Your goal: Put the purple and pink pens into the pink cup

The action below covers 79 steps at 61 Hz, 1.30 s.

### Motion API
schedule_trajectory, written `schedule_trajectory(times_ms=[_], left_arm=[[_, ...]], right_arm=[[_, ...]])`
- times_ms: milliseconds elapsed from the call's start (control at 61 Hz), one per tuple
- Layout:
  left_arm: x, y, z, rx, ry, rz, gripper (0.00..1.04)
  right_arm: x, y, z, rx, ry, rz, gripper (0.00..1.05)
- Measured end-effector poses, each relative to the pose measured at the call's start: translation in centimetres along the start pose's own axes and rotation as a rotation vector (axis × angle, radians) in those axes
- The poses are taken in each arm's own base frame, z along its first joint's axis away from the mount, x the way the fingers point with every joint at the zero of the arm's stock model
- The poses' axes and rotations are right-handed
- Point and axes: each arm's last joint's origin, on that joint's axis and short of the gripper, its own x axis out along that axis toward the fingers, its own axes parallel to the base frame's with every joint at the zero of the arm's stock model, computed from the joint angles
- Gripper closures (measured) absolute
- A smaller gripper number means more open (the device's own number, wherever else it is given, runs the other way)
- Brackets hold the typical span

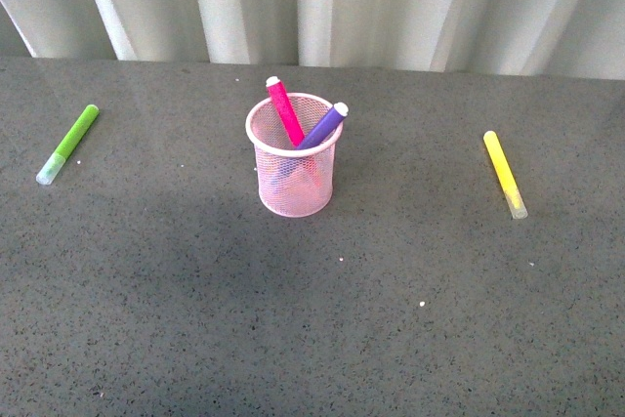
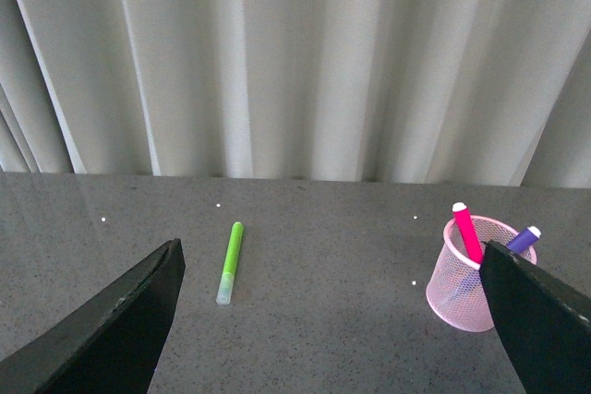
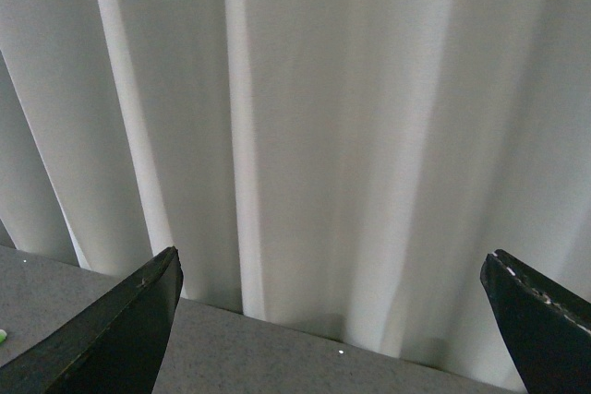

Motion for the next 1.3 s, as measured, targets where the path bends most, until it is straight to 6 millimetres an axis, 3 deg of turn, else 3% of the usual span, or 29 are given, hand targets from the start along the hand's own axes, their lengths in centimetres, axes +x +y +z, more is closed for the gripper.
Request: schedule_trajectory(times_ms=[148,246,459,607,968,1001,1296], left_arm=[[0.0,0.0,0.0,0.000,0.000,0.000,0.07],[0.0,0.0,0.0,0.000,0.000,0.000,0.07],[0.0,0.0,0.0,0.000,0.000,0.000,0.07],[0.0,0.0,0.0,0.000,0.000,0.000,0.07],[0.0,0.0,0.0,0.000,0.000,0.000,0.07],[0.0,0.0,0.0,0.000,0.000,0.000,0.07],[0.0,0.0,0.0,0.000,0.000,0.000,0.07]], right_arm=[[-6.0,-1.2,0.8,0.034,-0.006,0.010,0.07],[-9.0,-1.4,0.6,0.060,0.008,0.003,0.07],[-12.0,-1.1,-0.2,0.099,0.028,-0.013,0.07],[-13.5,-0.8,-1.4,0.028,0.089,-0.291,0.31],[-16.5,-1.4,-3.5,0.004,0.091,-0.311,0.98],[-16.6,-1.3,-3.7,0.001,0.094,-0.311,1.02],[-17.9,-0.9,-4.4,0.001,0.089,-0.312,1.01]])
